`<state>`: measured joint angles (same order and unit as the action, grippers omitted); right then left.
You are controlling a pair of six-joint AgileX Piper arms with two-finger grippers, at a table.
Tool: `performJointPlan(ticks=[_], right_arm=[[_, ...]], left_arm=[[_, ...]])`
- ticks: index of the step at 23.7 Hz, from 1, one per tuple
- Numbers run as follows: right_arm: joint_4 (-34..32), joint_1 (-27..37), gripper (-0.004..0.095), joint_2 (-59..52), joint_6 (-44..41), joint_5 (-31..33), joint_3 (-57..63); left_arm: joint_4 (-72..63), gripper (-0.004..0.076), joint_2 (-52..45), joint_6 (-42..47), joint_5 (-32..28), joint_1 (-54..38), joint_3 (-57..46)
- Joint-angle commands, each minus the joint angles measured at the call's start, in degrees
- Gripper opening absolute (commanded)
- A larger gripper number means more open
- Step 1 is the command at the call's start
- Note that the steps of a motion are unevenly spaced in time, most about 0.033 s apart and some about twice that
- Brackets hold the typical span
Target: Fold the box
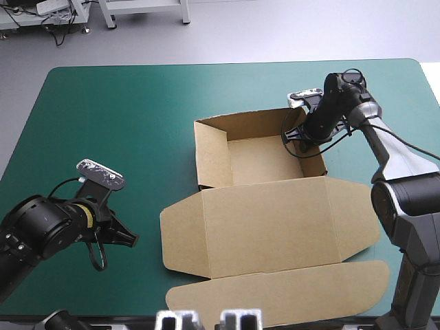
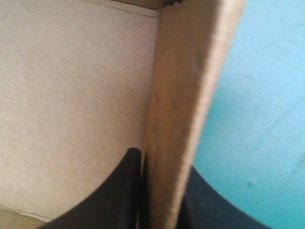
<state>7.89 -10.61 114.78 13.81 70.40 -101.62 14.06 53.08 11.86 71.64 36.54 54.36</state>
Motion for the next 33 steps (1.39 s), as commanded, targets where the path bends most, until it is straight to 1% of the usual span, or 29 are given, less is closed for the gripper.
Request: performJointPlan(ticks=[1,3,4,5,6,7,8,9,10,12,16,17,19,24,28,29,30,32,33], right_arm=[[0.3,0.0,-0.0017,-3.0,1.8,1.1,-1.9],[0.0,0.0,-0.002,-3.0,3.6,0.8,-1.9],[-1.9,0.0,-0.0019,-3.0,4.7,-0.2,-2.0],[-3.7,0.0,-0.0019,-3.0,4.9,-0.4,-2.1],[-8.3,0.4,-0.0019,-3.0,4.9,-1.1,-2.7],[-10.8,0.7,-0.0019,-3.0,4.8,-1.7,-3.2],[-15.0,2.2,-0.0019,-3.0,4.6,-3.1,-4.8],[-16.9,3.1,-0.002,-3.0,4.2,-3.8,-5.7],[-19.4,5.5,-0.002,-3.0,3.0,-5.2,-7.4],[-20.5,10.6,-0.002,-3.0,2.7,-6.1,-10.1],[-20.4,22.1,-0.002,-2.9,2.7,-7.4,-11.2],[-19.7,25.4,-0.002,-2.9,2.6,-7.4,-11.2],[-17.6,29.6,-0.002,-2.9,2.0,-7.4,-11.2],[-9.3,38.0,-0.002,-2.9,2.0,-7.6,-11.2],[-3.3,41.5,-0.001,-2.6,6.4,-7.1,-11.2],[-2.5,41.9,0.0012,-2.4,6.4,-7.1,-11.2],[-2.5,42.3,0.0054,-2.3,6.4,-7.1,-11.2],[-2.7,42.6,0.0173,-2.0,6.2,-7.2,-11.2],[-2.7,42.8,0.0276,-1.8,6.2,-7.6,-11.2]], left_arm=[[1.6,-0.0004,-0.6,0.6,-0.9,0.2,1.5],[1.6,-0.0004,-0.6,0.6,-2.6,0.2,1.5],[1.6,-0.0004,-0.6,0.6,-3.8,0.2,1.5],[1.7,-0.0004,-0.6,0.6,-4.1,0.2,1.5],[1.7,-0.0004,-0.5,0.6,-4.2,0.2,1.5],[1.8,-0.0004,-0.5,0.6,-4.2,0.2,1.5],[1.8,-0.0004,-0.5,0.6,-4.2,0.2,1.5],[1.8,-0.0004,-0.5,0.6,-4.2,0.2,1.5],[1.8,-0.0004,-0.5,0.6,-3.9,0.2,1.5],[1.8,-0.0004,-0.5,0.6,-3.3,0.2,1.5],[1.8,-0.0004,-0.5,0.5,-3.2,0.2,1.5],[1.9,-0.0004,-0.5,0.5,-3.2,0.2,1.5],[2.2,-0.0004,-0.5,0.5,-3.2,0.2,1.5],[2.9,-0.0004,-0.5,0.5,-3.2,0.2,1.5],[3.0,-0.0004,-0.5,0.5,-3.4,0.2,1.5],[3.1,-0.0004,-0.5,0.5,-3.6,0.2,1.5],[3.1,-0.0004,-0.5,0.5,-3.7,0.2,1.5],[3.3,-0.0004,-0.5,0.5,-3.8,0.2,1.5],[3.3,-0.0004,-0.5,0.5,-3.8,0.2,1.5]])
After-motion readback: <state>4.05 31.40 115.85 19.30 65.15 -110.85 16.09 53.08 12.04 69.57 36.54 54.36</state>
